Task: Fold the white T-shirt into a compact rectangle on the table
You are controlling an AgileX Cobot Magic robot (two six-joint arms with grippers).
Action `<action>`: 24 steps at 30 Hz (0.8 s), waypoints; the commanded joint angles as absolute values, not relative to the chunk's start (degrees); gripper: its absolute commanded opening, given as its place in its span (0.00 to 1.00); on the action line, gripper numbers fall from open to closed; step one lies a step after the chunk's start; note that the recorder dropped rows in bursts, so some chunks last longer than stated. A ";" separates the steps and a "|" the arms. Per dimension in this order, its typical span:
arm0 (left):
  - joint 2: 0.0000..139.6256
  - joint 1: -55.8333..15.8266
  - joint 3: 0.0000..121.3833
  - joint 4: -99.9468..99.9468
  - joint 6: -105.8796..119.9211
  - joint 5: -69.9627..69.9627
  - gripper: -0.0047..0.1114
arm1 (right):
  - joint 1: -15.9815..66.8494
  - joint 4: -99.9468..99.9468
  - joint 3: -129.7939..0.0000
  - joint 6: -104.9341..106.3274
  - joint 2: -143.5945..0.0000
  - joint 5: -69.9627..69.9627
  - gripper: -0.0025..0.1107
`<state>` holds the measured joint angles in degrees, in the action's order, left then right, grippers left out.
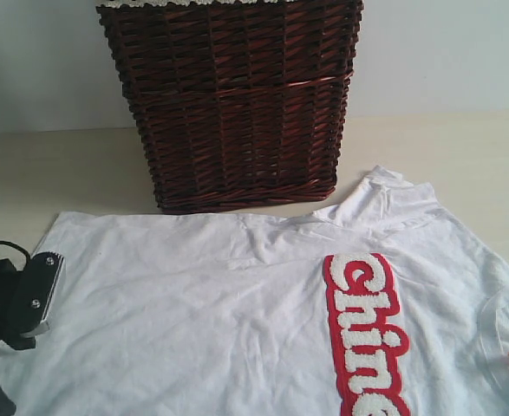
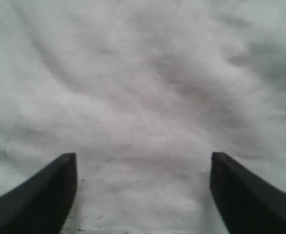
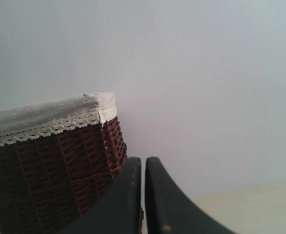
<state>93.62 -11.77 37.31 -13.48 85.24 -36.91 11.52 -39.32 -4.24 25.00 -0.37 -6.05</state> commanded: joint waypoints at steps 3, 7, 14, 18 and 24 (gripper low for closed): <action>93.61 -11.98 37.58 -10.34 82.09 -27.83 0.95 | 11.14 -38.85 -3.75 25.33 0.00 -6.14 0.06; 93.61 -11.83 37.58 -8.69 77.83 -25.77 0.95 | 11.14 -38.85 -3.75 25.33 0.00 -6.14 0.06; 95.52 -10.88 37.85 -11.17 81.43 -35.17 0.94 | 11.14 -38.85 -3.75 25.33 0.00 -6.14 0.06; 96.49 -9.21 39.14 -11.41 79.15 -35.99 0.94 | 11.14 -38.85 -3.75 25.33 0.00 -6.14 0.06; 98.46 -5.66 39.52 -11.06 82.82 -40.27 0.94 | 11.14 -38.85 -3.75 25.33 0.00 -6.14 0.06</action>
